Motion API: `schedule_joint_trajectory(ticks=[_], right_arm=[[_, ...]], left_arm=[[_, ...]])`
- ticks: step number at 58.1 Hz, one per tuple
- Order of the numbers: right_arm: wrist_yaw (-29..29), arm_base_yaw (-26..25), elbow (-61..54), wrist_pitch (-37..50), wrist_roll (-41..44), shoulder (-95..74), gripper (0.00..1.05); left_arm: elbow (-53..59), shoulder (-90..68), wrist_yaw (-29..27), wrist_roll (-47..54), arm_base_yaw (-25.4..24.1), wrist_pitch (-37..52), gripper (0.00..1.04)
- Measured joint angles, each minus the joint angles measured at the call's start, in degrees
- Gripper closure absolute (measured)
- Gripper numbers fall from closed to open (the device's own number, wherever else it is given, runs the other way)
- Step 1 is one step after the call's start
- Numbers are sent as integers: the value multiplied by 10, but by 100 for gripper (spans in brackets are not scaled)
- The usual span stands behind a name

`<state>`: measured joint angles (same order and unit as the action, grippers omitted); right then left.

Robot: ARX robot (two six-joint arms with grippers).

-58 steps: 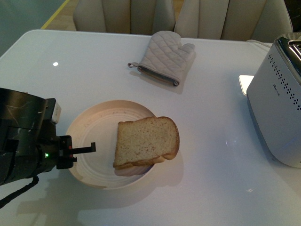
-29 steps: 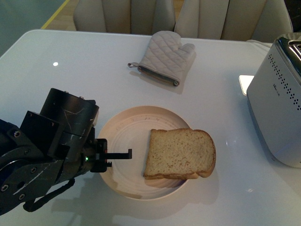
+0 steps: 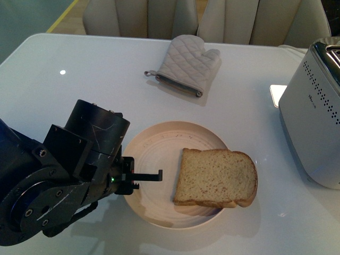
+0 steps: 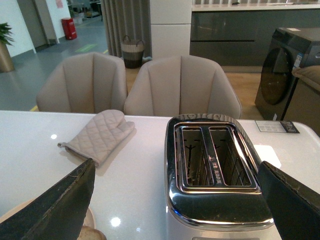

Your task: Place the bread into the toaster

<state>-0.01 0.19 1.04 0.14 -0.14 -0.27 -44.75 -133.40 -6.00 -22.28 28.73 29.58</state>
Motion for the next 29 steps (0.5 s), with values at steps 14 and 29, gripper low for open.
schedule_joint_trajectory(ticks=[14, 29], right_arm=[[0, 0, 0, 0, 0, 0, 9], [0, 0, 0, 0, 0, 0, 9]], left_arm=[[21, 12, 11, -1, -21, 9, 47], [96, 152, 39, -8, -133, 78, 6]])
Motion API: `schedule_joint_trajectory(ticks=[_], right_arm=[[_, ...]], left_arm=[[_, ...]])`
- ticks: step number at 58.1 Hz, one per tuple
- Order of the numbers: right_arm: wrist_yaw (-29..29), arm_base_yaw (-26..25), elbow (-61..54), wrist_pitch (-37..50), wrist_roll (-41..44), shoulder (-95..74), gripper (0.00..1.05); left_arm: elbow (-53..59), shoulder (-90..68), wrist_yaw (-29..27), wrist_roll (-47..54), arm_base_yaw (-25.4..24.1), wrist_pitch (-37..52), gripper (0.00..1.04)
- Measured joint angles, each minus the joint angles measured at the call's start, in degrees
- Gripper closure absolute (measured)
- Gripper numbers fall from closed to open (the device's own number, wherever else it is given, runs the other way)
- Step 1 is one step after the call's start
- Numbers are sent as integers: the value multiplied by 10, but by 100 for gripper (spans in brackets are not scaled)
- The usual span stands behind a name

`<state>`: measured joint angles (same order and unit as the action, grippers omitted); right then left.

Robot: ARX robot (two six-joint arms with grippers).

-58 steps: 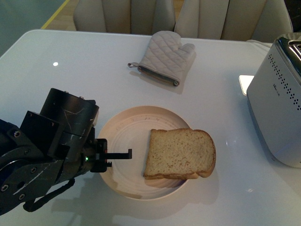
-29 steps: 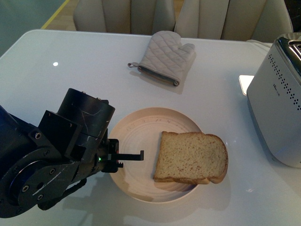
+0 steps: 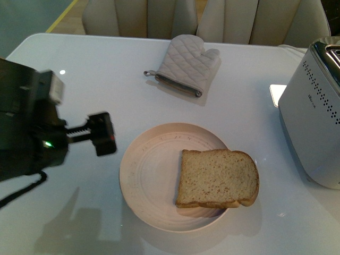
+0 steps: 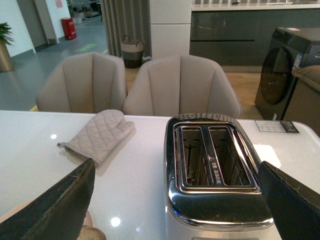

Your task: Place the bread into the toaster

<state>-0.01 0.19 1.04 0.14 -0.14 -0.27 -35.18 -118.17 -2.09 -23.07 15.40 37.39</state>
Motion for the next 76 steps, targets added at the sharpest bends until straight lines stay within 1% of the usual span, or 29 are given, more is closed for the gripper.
schedule_joint_trajectory(ticks=[5, 12, 19, 27, 28, 30, 32, 33, 35, 37, 40, 46, 48, 49, 51, 56, 57, 76], right_arm=[[0, 0, 0, 0, 0, 0, 9], [0, 0, 0, 0, 0, 0, 9], [0, 0, 0, 0, 0, 0, 9], [0, 0, 0, 0, 0, 0, 9], [0, 0, 0, 0, 0, 0, 9], [1, 0, 0, 0, 0, 0, 9], [0, 0, 0, 0, 0, 0, 9], [0, 0, 0, 0, 0, 0, 9], [0, 0, 0, 0, 0, 0, 9], [0, 0, 0, 0, 0, 0, 9], [0, 0, 0, 0, 0, 0, 9], [0, 0, 0, 0, 0, 0, 9], [0, 0, 0, 0, 0, 0, 9], [0, 0, 0, 0, 0, 0, 9], [0, 0, 0, 0, 0, 0, 9], [0, 0, 0, 0, 0, 0, 9], [0, 0, 0, 0, 0, 0, 9], [0, 0, 0, 0, 0, 0, 9]], left_arm=[[36, 61, 21, -7, -43, 25, 8], [96, 177, 60, -23, -111, 43, 7], [148, 306, 91, -36, -168, 38, 7], [197, 456, 119, -43, -214, 18, 8], [203, 460, 118, -39, -215, 31, 10], [233, 482, 100, 6, -221, 103, 17], [256, 499, 96, 37, -226, 148, 22], [271, 514, 96, 64, -227, 166, 26], [289, 543, 96, 106, -228, 168, 31], [304, 576, 96, 131, -227, 154, 36], [328, 648, 91, 173, -224, 104, 47], [343, 748, 77, 206, -213, 39, 68], [343, 765, 59, 211, -202, 26, 74], [344, 774, 42, 212, -191, 17, 77], [345, 793, 26, 215, -172, 1, 84], [345, 831, 25, 220, -157, -32, 100], [345, 839, 22, 219, -157, -39, 102], [345, 948, 21, 222, -155, -142, 102]])
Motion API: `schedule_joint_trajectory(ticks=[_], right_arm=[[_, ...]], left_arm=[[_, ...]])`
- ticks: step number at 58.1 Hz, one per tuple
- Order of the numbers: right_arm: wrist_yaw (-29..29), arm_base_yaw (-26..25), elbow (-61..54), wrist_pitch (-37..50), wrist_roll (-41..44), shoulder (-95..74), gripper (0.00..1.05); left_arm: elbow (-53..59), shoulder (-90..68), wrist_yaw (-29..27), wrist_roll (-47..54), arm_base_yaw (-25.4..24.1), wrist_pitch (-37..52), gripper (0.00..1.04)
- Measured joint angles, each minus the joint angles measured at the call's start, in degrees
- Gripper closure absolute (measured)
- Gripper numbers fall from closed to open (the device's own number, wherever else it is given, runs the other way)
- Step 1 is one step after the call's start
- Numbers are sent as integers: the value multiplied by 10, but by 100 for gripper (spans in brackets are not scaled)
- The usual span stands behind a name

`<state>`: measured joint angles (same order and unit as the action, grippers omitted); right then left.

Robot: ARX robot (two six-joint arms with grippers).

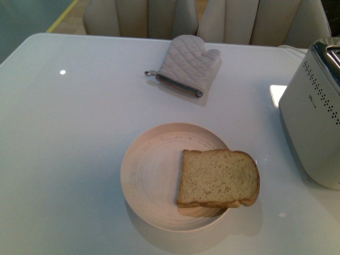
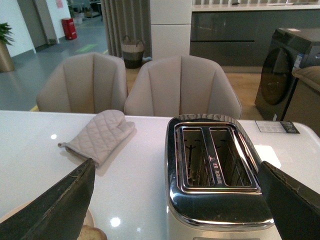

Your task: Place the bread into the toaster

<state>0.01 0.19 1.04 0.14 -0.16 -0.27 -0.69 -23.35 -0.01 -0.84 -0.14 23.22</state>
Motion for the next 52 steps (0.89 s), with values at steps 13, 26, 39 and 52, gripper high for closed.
schedule_joint_trajectory(ticks=[13, 26, 39, 52], right_arm=[[0, 0, 0, 0, 0, 0, 9], [0, 0, 0, 0, 0, 0, 9], [0, 0, 0, 0, 0, 0, 9], [0, 0, 0, 0, 0, 0, 9]], left_arm=[[0, 69, 0, 0, 0, -68, 102], [0, 111, 0, 0, 0, -109, 102], [0, 181, 0, 0, 0, -198, 102], [0, 229, 0, 1, 0, -231, 102]])
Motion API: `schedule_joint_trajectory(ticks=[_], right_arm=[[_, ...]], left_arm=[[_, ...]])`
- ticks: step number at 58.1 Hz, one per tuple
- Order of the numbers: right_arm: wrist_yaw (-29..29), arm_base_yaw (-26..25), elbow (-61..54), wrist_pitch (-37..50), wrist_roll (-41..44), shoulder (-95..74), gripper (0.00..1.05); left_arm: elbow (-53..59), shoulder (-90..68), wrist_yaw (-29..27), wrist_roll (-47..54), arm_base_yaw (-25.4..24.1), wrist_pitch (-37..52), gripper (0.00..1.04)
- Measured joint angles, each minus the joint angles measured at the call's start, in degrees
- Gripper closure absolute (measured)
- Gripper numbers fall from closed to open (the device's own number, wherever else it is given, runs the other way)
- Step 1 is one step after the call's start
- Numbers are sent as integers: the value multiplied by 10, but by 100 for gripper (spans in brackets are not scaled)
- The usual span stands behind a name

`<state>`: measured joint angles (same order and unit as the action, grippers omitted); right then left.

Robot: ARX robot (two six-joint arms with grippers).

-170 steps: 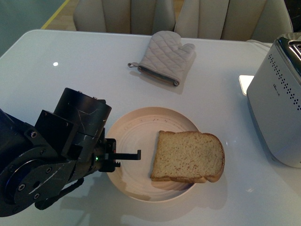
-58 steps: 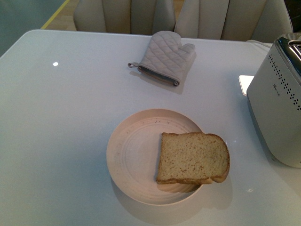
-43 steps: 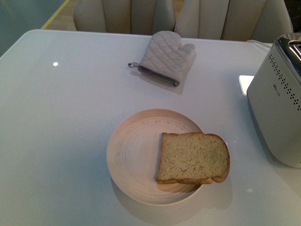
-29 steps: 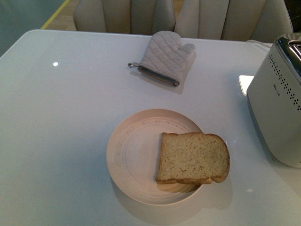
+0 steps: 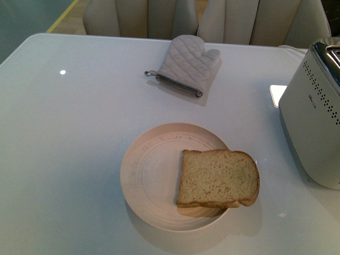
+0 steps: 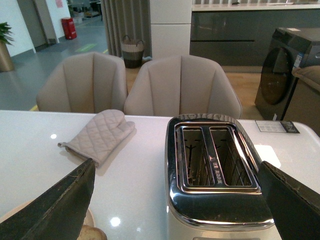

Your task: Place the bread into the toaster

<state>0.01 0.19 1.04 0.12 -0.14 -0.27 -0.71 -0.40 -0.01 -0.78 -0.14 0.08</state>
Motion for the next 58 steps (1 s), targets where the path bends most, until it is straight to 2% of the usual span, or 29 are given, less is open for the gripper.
schedule_joint_trajectory(ticks=[2, 5, 21, 26, 29, 33, 44, 52, 58], right_arm=[[0, 0, 0, 0, 0, 0, 9], [0, 0, 0, 0, 0, 0, 9], [4, 0, 0, -1, -2, -1, 9], [136, 41, 40, -118, -57, -62, 9], [178, 60, 46, -151, -76, -87, 9], [200, 81, 48, -151, -88, -94, 9], [195, 126, 61, -35, -116, -207, 9], [159, 168, 95, 73, -184, -393, 9], [134, 202, 137, 108, -228, -533, 9]], left_arm=[[0, 0, 0, 0, 0, 0, 101], [0, 0, 0, 0, 0, 0, 92], [0, 0, 0, 1, 0, 0, 41], [0, 0, 0, 1, 0, 0, 27], [0, 1, 0, 1, 0, 0, 18], [0, 1, 0, 1, 0, 0, 7], [0, 1, 0, 2, 0, 0, 7], [0, 1, 0, 2, 0, 0, 7], [0, 1, 0, 2, 0, 0, 7]])
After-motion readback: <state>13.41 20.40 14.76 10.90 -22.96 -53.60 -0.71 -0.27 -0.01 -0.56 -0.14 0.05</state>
